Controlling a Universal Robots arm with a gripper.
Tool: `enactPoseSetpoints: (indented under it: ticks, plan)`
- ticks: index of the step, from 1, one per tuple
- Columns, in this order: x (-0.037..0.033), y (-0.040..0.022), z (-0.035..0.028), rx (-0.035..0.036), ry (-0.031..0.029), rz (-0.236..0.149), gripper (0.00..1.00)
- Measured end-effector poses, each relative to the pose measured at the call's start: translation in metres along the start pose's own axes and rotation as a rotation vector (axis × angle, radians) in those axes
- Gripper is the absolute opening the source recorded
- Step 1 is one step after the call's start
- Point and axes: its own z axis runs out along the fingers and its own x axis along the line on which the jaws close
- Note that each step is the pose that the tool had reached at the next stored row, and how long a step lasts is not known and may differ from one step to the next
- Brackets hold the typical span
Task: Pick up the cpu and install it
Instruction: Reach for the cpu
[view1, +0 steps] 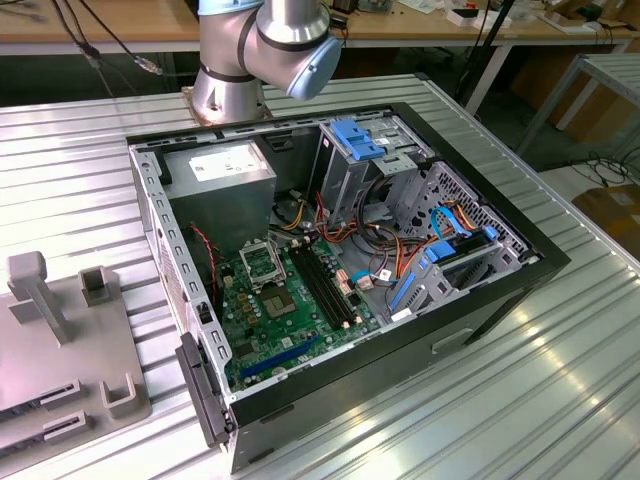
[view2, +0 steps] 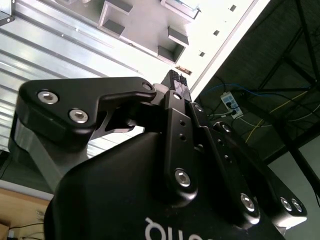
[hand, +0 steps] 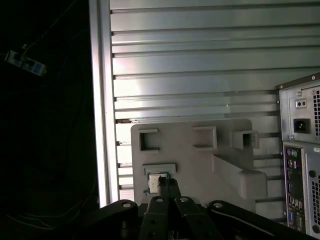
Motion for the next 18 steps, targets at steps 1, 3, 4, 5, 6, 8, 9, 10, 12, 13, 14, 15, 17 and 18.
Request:
enactPoseSetpoints:
  ticks: [1,3,4,5,6,8,9,10,12,13,14,15,17,18]
  plan:
    - [0.0,0.0,0.0,0.0,0.0,0.0,0.11]
    - [0.0,0.0,0.0,-0.0002,0.0,0.0,0.11]
    - [0.0,0.0,0.0,-0.0002,0.0,0.0,0.11]
    - [0.0,0.0,0.0,-0.0002,0.0,0.0,0.11]
    - [0.0,0.0,0.0,-0.0002,0.0,0.0,0.11]
    - [0.0,0.0,0.0,-0.0002,0.0,0.0,0.11]
    - [0.0,0.0,0.0001,-0.0002,0.0001,0.0,0.11]
    - [0.0,0.0,0.0001,-0.0001,0.0001,0.0,0.11]
    - [0.0013,-0.0001,0.0009,-0.0004,0.0003,0.0,0.11]
    - [0.0023,-0.0005,0.0013,-0.0002,0.0009,0.0,0.11]
    - [0.0037,-0.0021,0.002,-0.0001,0.0022,0.0,0.11]
    - [0.005,-0.0053,0.0036,-0.0001,0.0047,0.0,0.11]
    - [0.0059,-0.0092,0.0058,0.0003,0.0086,0.001,0.11]
    - [0.0066,-0.0112,0.007,0.0005,0.01,0.001,0.11]
